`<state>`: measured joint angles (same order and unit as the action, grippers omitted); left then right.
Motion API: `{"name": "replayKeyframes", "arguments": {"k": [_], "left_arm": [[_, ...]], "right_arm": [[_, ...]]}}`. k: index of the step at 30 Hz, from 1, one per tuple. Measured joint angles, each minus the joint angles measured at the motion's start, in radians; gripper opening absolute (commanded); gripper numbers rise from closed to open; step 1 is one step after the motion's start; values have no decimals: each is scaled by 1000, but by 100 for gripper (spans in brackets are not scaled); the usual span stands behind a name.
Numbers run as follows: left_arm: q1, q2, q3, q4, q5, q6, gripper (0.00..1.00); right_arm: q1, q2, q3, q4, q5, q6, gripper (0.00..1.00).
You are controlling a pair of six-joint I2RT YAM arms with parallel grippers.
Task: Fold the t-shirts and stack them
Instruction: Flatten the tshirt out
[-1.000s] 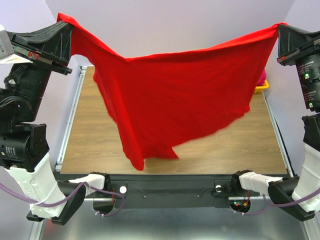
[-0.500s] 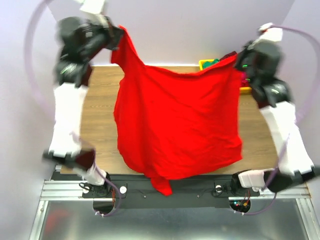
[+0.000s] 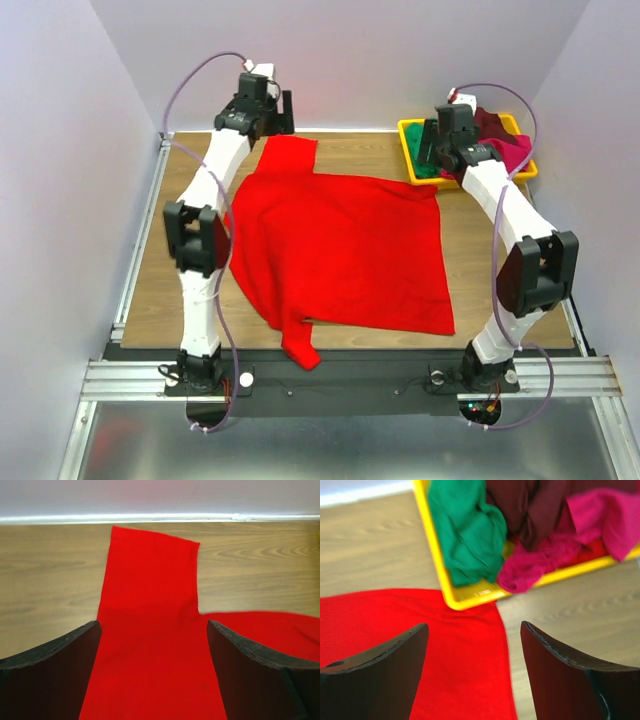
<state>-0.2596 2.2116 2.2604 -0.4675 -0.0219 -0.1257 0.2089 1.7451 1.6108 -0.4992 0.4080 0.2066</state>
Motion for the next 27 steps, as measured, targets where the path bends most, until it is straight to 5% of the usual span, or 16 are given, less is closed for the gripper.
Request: {"name": "replayKeyframes", "arguments": {"k": [9,17,27], "left_arm": [[6,-526,-472,83,55,-122,99],[8,-472,-767,73,84,-220,99],[74,-430,-922,87,157,-285,99]], "right_arm": [[0,-273,-195,83,-199,21,80],[1,-301,-465,80,-434,101,80],[2,-212,-520,96,-499,127,80]]}}
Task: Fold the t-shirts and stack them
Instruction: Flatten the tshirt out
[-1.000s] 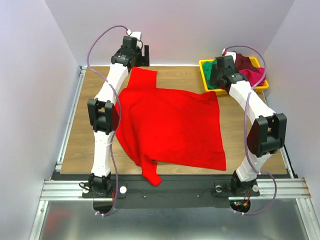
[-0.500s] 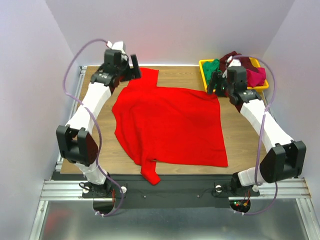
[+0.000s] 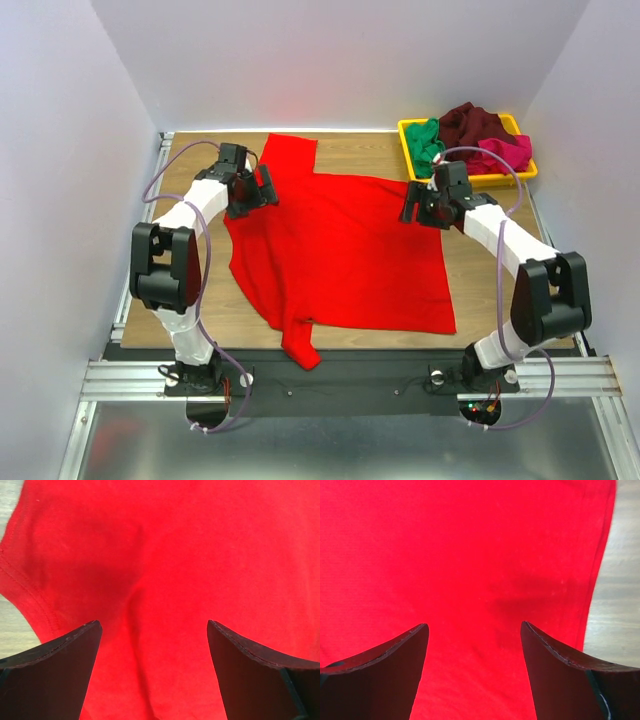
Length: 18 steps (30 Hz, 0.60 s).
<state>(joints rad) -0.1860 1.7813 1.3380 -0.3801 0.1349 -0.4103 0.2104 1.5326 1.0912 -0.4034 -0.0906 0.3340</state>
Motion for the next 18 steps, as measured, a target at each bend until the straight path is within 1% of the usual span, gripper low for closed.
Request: {"name": "replayKeyframes", "arguments": {"k": [5,11,15,18], "left_arm": [[26,48,-3,37,37,0,99],[35,150,-2,63,72,8,99],[51,188,55,61,76,28,99],[64,254,142,47,80,47,99]], "right_arm": [[0,80,-22,6,0,27,80],[0,158,-27,5,2,48,80],[0,200,-25,6,11,57,80],[0,239,14,8,33,60,80]]}}
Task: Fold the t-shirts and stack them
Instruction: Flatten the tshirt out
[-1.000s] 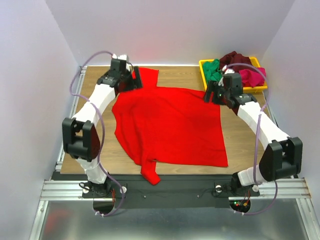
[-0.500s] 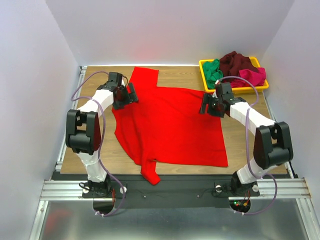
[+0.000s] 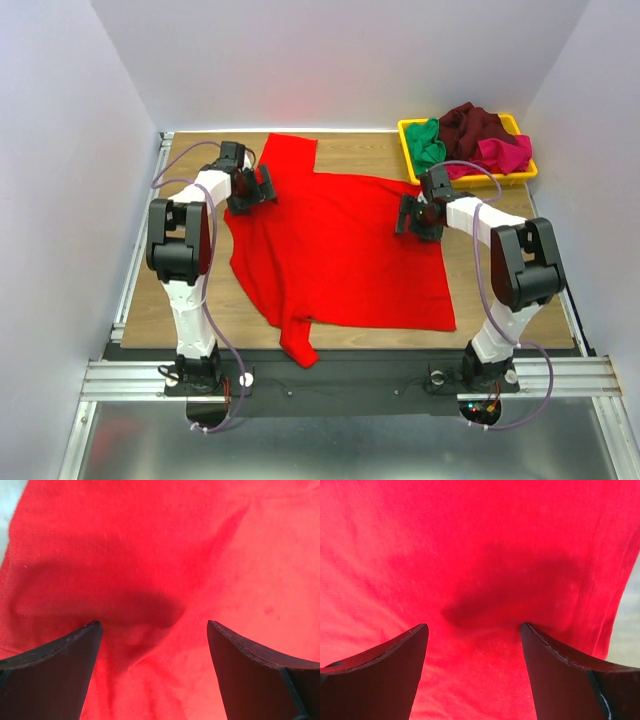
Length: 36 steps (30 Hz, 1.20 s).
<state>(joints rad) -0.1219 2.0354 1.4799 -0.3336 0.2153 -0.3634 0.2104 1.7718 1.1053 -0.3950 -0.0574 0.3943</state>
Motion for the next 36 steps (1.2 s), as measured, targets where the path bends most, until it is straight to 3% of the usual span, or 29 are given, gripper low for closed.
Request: {"name": "replayKeyframes", "arguments": {"k": [7,14,21,26,32,36], "left_arm": [[12,121,183,-42,-2,23,98],[13,315,516,-123,-6,51,98],[11,297,617,-141,-5,66,98],[10,19,418,-102,-86,32,99],[-31,-556,-124,-22,-301,-85,99],[-85,-697,-332,-31,-368,-162,99]], "right_arm": [[-2,112,146,-24,85,4,81],[-51,190,264,-59,127,-6,81],[-75,215,360,-93,94,-62,81],[-73,167,395,-94,30,-81,81],[-72,-3,346,-94,-16,-74,81],[-70,-136,290,-94,-41,-56,81]]}}
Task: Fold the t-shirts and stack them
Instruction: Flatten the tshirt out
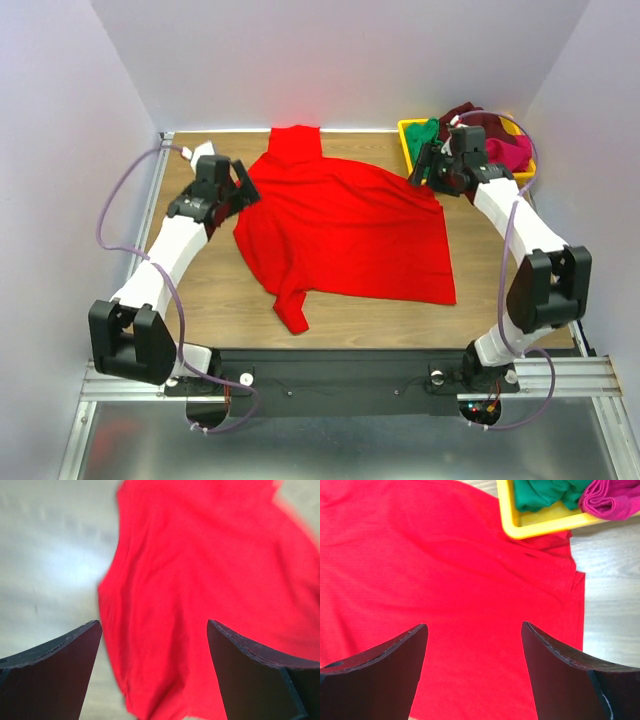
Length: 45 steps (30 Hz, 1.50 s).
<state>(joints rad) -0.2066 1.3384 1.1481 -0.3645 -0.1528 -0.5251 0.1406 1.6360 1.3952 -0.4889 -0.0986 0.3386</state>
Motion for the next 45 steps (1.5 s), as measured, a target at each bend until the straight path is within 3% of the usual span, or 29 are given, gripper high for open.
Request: {"name": "replayKeyframes", "arguments": {"k": [8,16,38,45], "left_arm": [[-85,5,-186,-59,1,-98,98],[-162,1,-305,-46,69,-172,85],[-200,19,-404,-88,131,-173,67],[-204,87,-399,-82,141,-149,50]], "right_arm": [[22,-114,-174,-3,-34,37,80],[25,-132,-281,-28,-41,58,79],[25,-142,-294,-26,-36,60,79],[25,-150,-303,-26,-26,61,79]]}}
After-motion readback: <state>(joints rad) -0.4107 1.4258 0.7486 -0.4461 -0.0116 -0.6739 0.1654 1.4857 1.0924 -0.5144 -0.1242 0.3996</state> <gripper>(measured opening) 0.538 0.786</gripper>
